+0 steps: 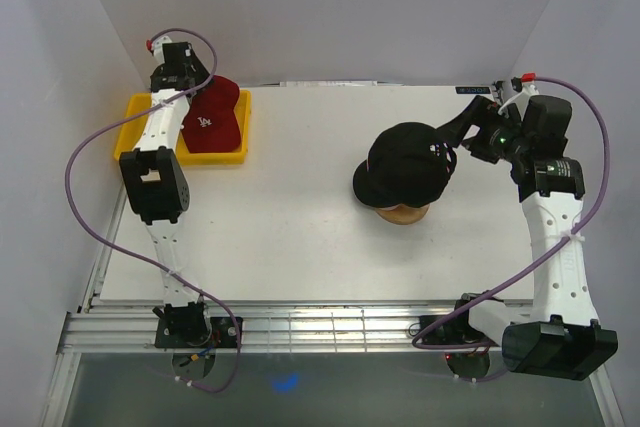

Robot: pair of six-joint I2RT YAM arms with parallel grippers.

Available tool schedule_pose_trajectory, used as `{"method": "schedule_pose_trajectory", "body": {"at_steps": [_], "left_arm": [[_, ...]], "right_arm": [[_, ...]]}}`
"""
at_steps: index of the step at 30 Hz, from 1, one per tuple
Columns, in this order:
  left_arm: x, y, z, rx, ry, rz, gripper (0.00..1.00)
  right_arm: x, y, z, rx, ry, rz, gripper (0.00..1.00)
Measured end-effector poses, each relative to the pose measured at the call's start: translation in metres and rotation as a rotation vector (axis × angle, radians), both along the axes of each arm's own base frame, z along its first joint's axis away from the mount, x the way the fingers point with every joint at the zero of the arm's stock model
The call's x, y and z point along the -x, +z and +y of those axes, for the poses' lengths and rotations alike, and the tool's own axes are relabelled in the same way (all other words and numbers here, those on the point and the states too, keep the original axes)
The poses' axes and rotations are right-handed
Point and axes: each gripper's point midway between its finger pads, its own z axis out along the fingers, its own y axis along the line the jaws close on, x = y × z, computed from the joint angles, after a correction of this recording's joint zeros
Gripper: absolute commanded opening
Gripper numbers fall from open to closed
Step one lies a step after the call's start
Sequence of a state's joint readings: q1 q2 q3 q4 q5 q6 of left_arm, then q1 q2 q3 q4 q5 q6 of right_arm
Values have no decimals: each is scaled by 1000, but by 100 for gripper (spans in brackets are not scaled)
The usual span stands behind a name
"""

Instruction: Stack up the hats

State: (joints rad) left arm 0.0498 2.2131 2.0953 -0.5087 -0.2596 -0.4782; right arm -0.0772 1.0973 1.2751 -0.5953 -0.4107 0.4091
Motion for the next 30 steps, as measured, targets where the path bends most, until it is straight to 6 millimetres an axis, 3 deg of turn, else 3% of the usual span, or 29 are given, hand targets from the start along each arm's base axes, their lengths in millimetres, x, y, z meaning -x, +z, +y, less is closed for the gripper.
{"method": "schedule_pose_trajectory", "body": {"at_steps": [9, 11, 13, 19, 20, 21, 30], "left_arm": [[6, -26, 2, -22, -12, 52, 79], [5, -27, 2, -21, -15, 49, 70], [5, -30, 1, -23, -19, 53, 52], [6, -33, 0, -22, -29, 63, 21], [7, -34, 0, -21, -30, 64, 7], [7, -34, 0, -20, -31, 67, 0], [8, -32, -7, -4, -67, 67, 0]], "right_arm": [[-4, -4, 0, 2, 0, -1, 86], [-4, -4, 1, 2, 1, -2, 86], [-4, -4, 1, 1, 1, -5, 85], [-5, -5, 1, 0, 1, -3, 85], [-5, -6, 1, 0, 1, -3, 85], [-5, -7, 1, 0, 1, -1, 85], [-7, -7, 1, 0, 3, -4, 84]]}}
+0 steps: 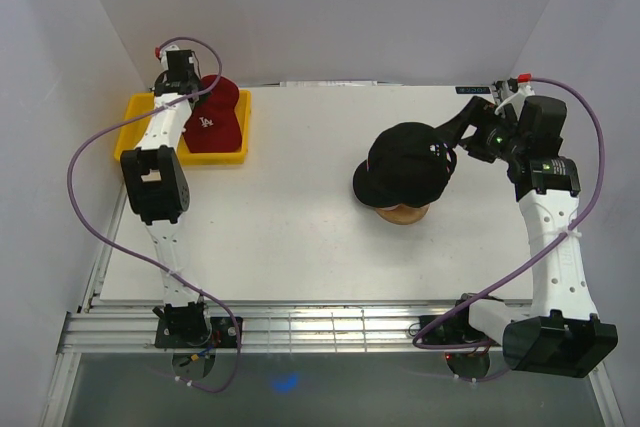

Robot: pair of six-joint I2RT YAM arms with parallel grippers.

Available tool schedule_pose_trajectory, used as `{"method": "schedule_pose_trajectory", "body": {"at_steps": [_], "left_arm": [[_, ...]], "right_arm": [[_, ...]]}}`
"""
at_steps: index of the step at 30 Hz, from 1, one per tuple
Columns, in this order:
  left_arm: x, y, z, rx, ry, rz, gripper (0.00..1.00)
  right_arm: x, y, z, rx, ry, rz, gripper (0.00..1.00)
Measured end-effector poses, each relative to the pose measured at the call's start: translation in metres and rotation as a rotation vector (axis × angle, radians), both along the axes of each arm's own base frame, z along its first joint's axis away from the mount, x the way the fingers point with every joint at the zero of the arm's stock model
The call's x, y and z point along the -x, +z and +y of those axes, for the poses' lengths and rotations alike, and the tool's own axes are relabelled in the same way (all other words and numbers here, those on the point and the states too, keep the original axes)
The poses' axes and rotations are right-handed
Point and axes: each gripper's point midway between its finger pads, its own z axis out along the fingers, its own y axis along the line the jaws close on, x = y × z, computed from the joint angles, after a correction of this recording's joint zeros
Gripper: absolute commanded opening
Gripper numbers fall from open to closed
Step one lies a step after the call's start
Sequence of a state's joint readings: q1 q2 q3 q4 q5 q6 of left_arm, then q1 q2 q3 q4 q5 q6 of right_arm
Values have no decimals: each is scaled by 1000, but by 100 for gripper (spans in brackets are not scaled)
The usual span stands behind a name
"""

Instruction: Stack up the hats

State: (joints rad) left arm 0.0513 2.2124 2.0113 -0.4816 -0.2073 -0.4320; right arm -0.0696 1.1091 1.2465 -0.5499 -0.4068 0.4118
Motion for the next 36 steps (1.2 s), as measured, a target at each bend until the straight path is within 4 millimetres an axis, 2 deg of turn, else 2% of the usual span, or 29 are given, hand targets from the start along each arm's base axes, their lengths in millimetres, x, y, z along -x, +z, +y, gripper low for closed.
{"method": "schedule_pose_trajectory", "body": {"at_steps": [3, 7, 11, 16, 18, 21, 24, 28, 32, 36], "left_arm": [[1, 13, -7, 18, -40, -18, 0], [4, 57, -20, 42, -112, -99, 0], [16, 137, -40, 66, -223, -260, 0], [54, 249, -71, 81, -400, -500, 0], [73, 282, -88, 94, -494, -575, 0], [99, 312, -114, 126, -646, -653, 0], [127, 315, -142, 202, -812, -677, 0], [157, 292, -182, 314, -1008, -638, 0], [189, 267, -247, 403, -1224, -571, 0], [231, 258, -307, 460, -1444, -546, 0]], "right_arm": [[-1, -2, 0, -1, 0, 8, 84], [-4, -5, 1, -4, 3, 18, 84], [-5, -7, 4, -11, 8, 27, 84], [-7, -10, 7, -18, 12, 41, 84], [-9, -12, 7, -18, 12, 47, 84], [-12, -9, 7, -18, 12, 48, 84], [-17, 3, 6, -17, 11, 28, 84], [-20, 30, 6, -20, 10, -14, 85], [-20, 65, 8, -31, 16, -88, 85], [-15, 75, 14, -59, 38, -102, 85]]}}
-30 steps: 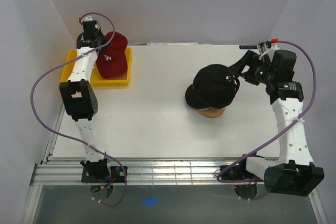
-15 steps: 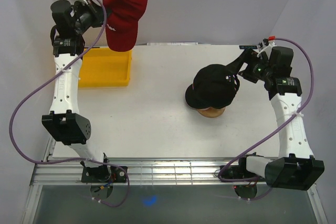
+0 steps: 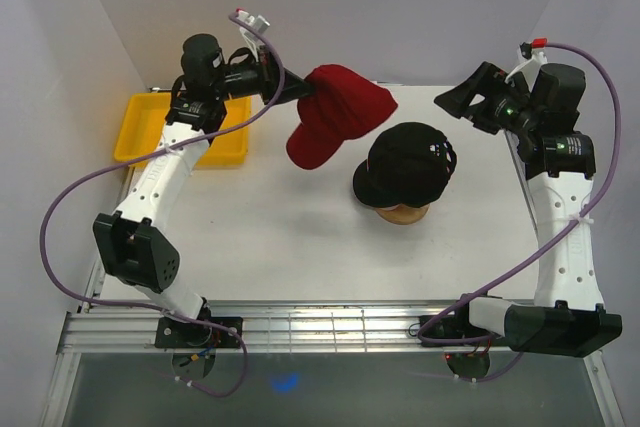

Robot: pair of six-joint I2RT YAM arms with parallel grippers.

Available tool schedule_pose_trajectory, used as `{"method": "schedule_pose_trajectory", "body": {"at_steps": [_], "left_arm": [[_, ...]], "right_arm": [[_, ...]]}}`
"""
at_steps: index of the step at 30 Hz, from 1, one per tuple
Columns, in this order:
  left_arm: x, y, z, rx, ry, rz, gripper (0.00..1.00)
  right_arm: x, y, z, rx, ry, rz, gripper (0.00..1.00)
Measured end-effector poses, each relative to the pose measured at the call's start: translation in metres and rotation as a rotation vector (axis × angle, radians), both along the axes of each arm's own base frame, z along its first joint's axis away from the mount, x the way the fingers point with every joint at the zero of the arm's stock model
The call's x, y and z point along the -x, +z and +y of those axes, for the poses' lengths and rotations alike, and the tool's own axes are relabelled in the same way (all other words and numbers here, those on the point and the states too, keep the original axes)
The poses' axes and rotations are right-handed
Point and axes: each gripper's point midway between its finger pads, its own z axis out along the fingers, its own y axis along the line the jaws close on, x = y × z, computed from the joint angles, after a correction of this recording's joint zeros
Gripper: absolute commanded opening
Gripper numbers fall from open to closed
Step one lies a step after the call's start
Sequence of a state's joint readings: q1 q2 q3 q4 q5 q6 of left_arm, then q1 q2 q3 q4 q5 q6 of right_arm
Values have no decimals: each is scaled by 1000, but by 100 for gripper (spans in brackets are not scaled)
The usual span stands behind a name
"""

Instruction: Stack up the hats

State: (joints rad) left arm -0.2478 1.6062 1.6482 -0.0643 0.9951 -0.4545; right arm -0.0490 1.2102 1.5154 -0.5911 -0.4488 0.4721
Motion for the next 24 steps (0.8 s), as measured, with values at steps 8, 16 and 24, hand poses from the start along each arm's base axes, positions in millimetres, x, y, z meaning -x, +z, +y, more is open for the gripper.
{"method": "schedule_pose_trajectory", "body": {"at_steps": [8, 16, 24], "left_arm": [[57, 10, -50, 3, -215, -124, 0], [59, -8, -83, -12, -296, -143, 0], [30, -33, -126, -28, -304, -125, 0]], "right_arm": [[7, 1, 9, -52, 34, 31, 85], [8, 1, 10, -65, 40, 37, 85], [4, -7, 9, -66, 35, 68, 86]]}}
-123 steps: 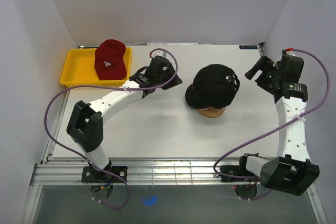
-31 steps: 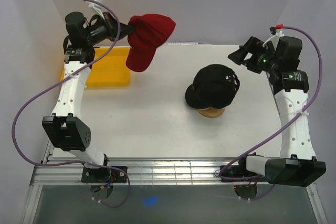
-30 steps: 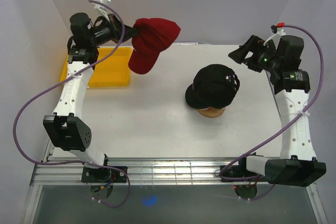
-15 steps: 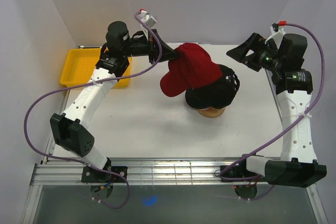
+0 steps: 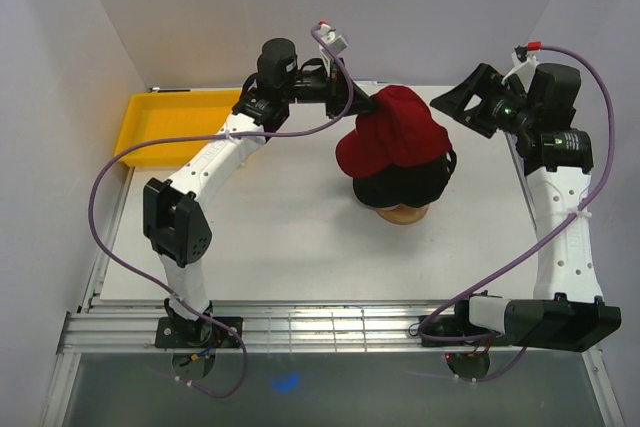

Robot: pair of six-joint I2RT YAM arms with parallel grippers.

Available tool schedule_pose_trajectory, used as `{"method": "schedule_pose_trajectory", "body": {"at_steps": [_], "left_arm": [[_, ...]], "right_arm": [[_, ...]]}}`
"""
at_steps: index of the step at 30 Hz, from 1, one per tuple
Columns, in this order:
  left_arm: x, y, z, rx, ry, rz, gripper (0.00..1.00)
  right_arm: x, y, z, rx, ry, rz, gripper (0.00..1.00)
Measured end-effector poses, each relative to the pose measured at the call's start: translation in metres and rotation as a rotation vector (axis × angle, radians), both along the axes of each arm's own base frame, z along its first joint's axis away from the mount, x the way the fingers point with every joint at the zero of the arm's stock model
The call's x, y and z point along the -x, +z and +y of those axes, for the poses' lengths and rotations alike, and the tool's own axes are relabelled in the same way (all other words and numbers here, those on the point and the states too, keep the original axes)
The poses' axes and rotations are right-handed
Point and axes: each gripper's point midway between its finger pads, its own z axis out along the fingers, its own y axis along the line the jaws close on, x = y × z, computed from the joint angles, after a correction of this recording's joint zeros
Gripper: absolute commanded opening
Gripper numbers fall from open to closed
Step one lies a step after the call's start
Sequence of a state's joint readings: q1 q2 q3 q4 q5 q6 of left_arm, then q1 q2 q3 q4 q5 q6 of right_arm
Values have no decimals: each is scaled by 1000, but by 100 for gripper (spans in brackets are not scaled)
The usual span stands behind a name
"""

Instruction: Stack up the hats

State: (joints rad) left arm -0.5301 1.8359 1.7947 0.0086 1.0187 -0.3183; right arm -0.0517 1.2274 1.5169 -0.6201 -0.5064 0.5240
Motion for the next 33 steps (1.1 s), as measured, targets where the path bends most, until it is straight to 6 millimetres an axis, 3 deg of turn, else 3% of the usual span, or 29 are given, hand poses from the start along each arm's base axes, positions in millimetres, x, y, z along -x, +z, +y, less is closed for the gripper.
{"method": "schedule_pose_trajectory", "body": {"at_steps": [9, 13, 21, 33], "left_arm": [[-2, 8, -36, 13, -30, -51, 0], [3, -13, -45, -32, -58, -32, 0], [14, -77, -49, -167, -69, 35, 0], [1, -108, -37, -305, 20, -8, 0]], "right_arm": [[-6, -13, -9, 10, -23, 46, 86], [-7, -16, -13, 27, -32, 46, 85], [-6, -37, -18, 55, -41, 83, 83], [12, -64, -25, 101, -68, 125, 70]]}}
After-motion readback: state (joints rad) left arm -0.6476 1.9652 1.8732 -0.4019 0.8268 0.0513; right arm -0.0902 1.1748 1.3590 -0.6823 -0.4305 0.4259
